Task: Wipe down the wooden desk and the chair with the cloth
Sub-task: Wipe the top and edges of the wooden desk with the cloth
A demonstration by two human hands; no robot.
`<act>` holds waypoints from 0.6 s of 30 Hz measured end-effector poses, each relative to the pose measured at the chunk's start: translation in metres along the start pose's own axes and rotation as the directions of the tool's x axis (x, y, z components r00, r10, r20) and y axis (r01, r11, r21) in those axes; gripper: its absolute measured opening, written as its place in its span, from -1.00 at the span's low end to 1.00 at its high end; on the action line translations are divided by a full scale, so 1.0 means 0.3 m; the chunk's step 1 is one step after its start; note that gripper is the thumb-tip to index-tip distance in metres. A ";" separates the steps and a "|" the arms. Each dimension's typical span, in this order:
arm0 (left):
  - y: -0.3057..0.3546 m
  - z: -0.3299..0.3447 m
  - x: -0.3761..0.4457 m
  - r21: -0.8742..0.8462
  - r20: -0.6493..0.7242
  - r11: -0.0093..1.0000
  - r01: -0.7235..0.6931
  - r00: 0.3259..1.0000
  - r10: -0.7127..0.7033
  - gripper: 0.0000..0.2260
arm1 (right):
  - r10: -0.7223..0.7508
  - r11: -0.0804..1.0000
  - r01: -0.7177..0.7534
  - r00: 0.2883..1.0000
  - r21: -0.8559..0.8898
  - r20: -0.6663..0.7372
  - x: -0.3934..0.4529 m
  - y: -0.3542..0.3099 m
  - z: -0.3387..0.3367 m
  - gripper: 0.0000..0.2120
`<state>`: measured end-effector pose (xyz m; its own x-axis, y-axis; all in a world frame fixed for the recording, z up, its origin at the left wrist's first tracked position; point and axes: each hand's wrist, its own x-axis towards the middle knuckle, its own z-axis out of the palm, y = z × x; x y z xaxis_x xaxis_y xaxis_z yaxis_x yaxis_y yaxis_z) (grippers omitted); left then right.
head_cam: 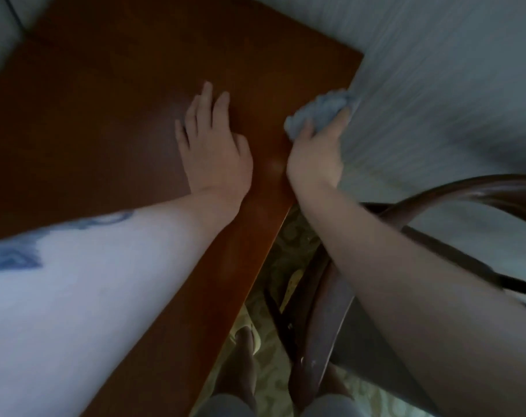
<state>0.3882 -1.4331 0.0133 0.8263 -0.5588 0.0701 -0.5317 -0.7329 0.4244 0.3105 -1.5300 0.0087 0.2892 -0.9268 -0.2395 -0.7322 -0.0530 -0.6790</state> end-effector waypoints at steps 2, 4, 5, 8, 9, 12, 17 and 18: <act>-0.006 -0.028 -0.052 -0.112 -0.020 0.992 -0.066 0.998 0.064 -0.51 | -0.074 0.967 0.105 0.988 -0.232 0.139 -0.037 0.009 -0.027 -0.42; -0.025 -0.048 -0.153 -0.142 0.035 0.975 -0.171 0.983 0.178 -0.52 | -0.046 0.978 0.075 0.988 -0.197 0.146 0.060 -0.011 -0.063 -0.45; -0.043 -0.055 -0.214 -0.121 0.068 0.968 -0.219 0.971 0.228 -0.54 | -0.011 0.997 0.021 0.992 -0.079 0.122 0.107 -0.034 -0.079 -0.47; -0.123 -0.080 -0.362 -0.070 0.144 0.962 -0.264 0.952 0.271 -0.58 | 0.012 0.996 -0.008 0.999 -0.088 0.046 0.079 -0.073 -0.066 -0.51; -0.149 -0.089 -0.394 -0.061 0.157 0.969 -0.241 0.956 0.247 -0.58 | -0.002 0.991 0.009 0.999 -0.133 0.052 0.018 -0.047 -0.042 -0.51; -0.185 -0.096 -0.434 -0.030 0.177 0.982 -0.185 0.966 0.187 -0.58 | -0.088 0.960 0.107 0.993 -0.260 0.083 -0.186 0.030 -0.014 -0.45; -0.171 -0.090 -0.426 0.033 0.204 0.973 -0.226 0.955 0.215 -0.56 | 0.139 0.853 0.002 0.963 -0.521 0.231 0.041 -0.067 -0.017 -0.42; -0.172 -0.089 -0.426 0.039 0.204 0.973 -0.226 0.956 0.213 -0.56 | 0.142 0.723 0.088 0.952 -0.685 0.271 0.101 -0.097 -0.015 -0.43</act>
<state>0.3150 -1.3134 0.0065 0.6383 -0.7693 -0.0263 -0.7111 -0.6024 0.3626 0.3377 -1.5582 0.0243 0.3389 -0.7889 -0.5127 -0.9266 -0.3743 -0.0366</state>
